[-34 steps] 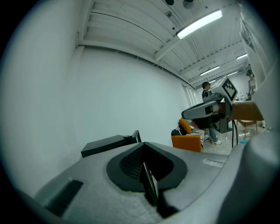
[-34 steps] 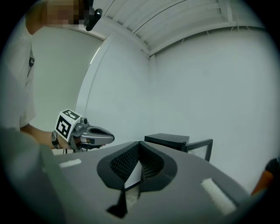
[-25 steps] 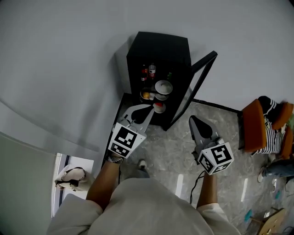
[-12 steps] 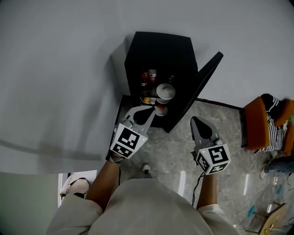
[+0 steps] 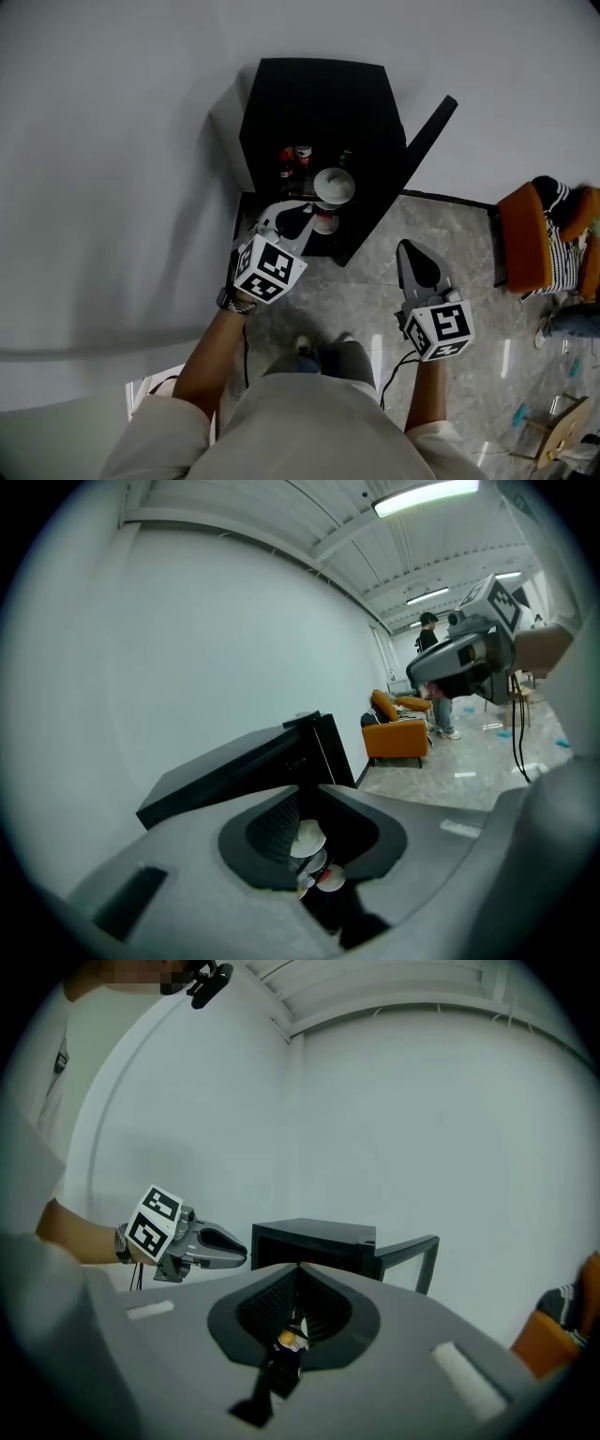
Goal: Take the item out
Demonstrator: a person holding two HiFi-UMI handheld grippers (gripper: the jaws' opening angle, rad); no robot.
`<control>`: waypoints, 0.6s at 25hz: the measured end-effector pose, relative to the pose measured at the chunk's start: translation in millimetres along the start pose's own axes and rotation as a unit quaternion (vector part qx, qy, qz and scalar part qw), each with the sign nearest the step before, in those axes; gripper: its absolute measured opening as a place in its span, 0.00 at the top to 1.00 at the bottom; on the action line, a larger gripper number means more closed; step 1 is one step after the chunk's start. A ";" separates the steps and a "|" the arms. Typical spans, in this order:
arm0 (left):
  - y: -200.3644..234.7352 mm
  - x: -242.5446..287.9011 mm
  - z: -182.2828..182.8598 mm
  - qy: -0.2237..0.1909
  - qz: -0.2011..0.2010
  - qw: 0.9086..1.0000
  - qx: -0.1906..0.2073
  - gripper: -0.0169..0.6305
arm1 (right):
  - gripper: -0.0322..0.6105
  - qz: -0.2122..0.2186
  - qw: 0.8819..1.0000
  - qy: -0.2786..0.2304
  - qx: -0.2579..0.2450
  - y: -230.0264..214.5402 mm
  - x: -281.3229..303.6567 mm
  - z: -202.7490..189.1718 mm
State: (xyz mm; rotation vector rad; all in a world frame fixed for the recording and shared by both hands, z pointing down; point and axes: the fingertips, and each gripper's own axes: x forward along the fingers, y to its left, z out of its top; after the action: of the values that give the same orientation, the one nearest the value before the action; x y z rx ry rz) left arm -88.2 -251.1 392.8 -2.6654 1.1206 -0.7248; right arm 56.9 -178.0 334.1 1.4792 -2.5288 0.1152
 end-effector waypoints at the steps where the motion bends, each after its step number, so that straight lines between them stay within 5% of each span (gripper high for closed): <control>1: 1.2 6.5 -2.8 0.006 -0.002 1.000 0.006 0.87 | 0.94 0.000 1.000 0.002 0.000 -2.2 3.6 -2.0; 15: -8.3 129.6 -50.9 0.076 -0.058 0.994 0.051 0.77 | 0.94 0.014 1.000 0.014 0.011 -41.4 57.7 -37.2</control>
State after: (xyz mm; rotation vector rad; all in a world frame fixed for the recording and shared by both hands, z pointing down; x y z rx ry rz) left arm -30.1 -334.9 487.9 -2.6427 0.9395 -0.9935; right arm 70.6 -241.2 381.4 1.4394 -2.5344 0.1683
